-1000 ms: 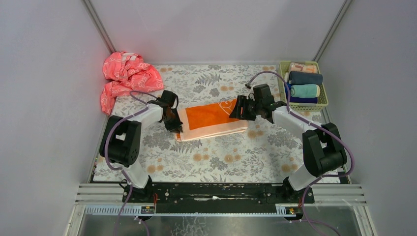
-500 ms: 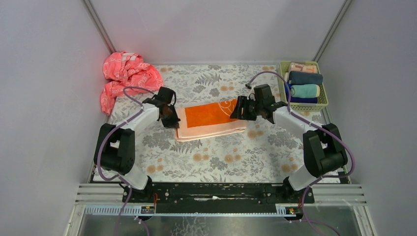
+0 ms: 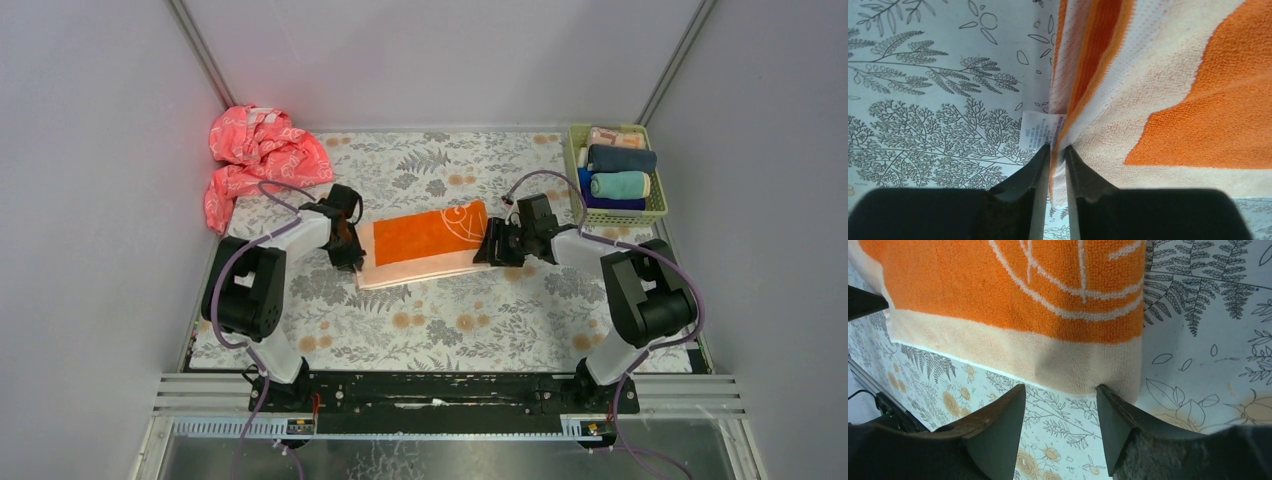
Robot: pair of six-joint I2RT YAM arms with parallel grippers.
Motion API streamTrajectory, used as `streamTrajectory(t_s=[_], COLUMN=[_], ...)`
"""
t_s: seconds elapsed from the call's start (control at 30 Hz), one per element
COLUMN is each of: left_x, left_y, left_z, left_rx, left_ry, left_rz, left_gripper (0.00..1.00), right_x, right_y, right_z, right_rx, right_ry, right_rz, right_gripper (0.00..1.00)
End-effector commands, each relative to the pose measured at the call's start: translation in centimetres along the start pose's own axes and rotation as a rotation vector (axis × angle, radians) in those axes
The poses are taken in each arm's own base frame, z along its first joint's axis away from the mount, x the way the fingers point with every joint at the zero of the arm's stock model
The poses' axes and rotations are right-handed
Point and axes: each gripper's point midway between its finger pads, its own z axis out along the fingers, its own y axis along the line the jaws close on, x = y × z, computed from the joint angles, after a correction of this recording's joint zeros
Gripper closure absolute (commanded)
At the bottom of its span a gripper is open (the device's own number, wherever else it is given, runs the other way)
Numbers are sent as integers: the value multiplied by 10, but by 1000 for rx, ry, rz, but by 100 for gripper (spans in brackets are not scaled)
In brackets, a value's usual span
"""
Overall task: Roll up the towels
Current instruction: Fold the towel at the center of the board.
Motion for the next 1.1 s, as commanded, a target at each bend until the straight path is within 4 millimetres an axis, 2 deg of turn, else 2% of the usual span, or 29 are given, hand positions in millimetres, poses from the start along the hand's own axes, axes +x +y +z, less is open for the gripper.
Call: streamTrajectory(t_s=[0.0,0.17,0.27,0.33,0.4,0.43,0.53,0.63,0.7,0.8,0.9,0.97,1.07], left_x=[-2,-30,-54,-68,-77,-81,-90,-98,-102,-104,-97,-87,-75], left_y=[12,-13,-36,-54,-70,-76,-83,-70,-53,-25,-3,6,10], left_z=[-11,-47,-73,-80,-76,-70,-44,-13,4,23,39,49,57], left_rx=[-44,67,164,240,306,321,335,318,287,240,204,178,176], left_ry=[-28,-131,-214,-254,-245,-235,-174,-133,-115,-101,-69,-41,-8], left_rz=[-10,-49,-66,-69,-65,-65,-90,-159,-210,-301,-367,-385,-397], left_gripper=[76,61,58,58,59,60,66,70,72,74,76,77,77], right_x=[-24,-60,-85,-103,-123,-130,-151,-167,-171,-172,-161,-152,-146], right_y=[17,46,56,60,64,62,63,61,52,34,6,-13,-24], right_z=[-25,-45,-45,-42,-41,-34,-19,4,23,50,70,73,57], right_rx=[-12,-62,-95,-121,-162,-179,-210,-236,-242,-242,-208,-180,-174], right_ry=[-65,-159,-206,-228,-265,-268,-300,-304,-283,-264,-231,-223,-254], right_rz=[-58,-106,-119,-117,-113,-104,-98,-90,-72,-36,33,79,114], right_gripper=[38,34,34,34,34,34,34,33,33,33,35,36,36])
